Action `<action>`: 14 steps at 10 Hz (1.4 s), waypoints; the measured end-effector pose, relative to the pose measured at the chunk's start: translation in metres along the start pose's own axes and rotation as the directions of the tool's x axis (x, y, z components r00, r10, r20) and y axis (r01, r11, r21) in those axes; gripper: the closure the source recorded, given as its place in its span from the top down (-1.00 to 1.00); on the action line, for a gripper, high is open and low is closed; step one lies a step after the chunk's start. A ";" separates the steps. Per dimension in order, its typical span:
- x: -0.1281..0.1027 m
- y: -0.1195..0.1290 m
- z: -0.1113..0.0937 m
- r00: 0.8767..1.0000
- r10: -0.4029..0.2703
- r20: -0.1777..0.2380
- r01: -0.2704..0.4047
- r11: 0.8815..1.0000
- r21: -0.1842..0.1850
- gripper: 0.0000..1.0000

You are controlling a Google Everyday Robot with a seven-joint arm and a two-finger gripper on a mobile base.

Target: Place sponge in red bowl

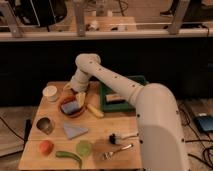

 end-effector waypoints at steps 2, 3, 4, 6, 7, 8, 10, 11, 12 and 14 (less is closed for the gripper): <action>0.002 -0.004 0.000 1.000 0.008 -0.005 -0.008 1.000 -0.002 0.31; 0.005 -0.007 0.000 1.000 0.010 -0.006 -0.010 1.000 -0.001 0.09; 0.007 -0.007 -0.001 1.000 0.012 -0.006 -0.012 1.000 -0.004 -0.03; 0.007 -0.006 -0.001 1.000 0.015 -0.008 -0.015 1.000 -0.007 0.03; 0.006 -0.012 -0.002 1.000 0.017 -0.009 -0.017 1.000 0.000 0.05; 0.008 -0.014 -0.003 1.000 0.020 -0.010 -0.020 1.000 0.000 0.00; 0.013 -0.018 -0.005 1.000 0.023 -0.015 -0.023 1.000 0.003 -0.35; 0.019 -0.025 -0.006 1.000 0.023 -0.019 -0.023 1.000 0.007 -0.56; 0.021 -0.031 -0.006 1.000 0.022 -0.021 -0.022 1.000 0.006 -0.76; 0.019 -0.034 -0.007 0.999 0.024 -0.024 -0.024 1.000 0.000 -0.95</action>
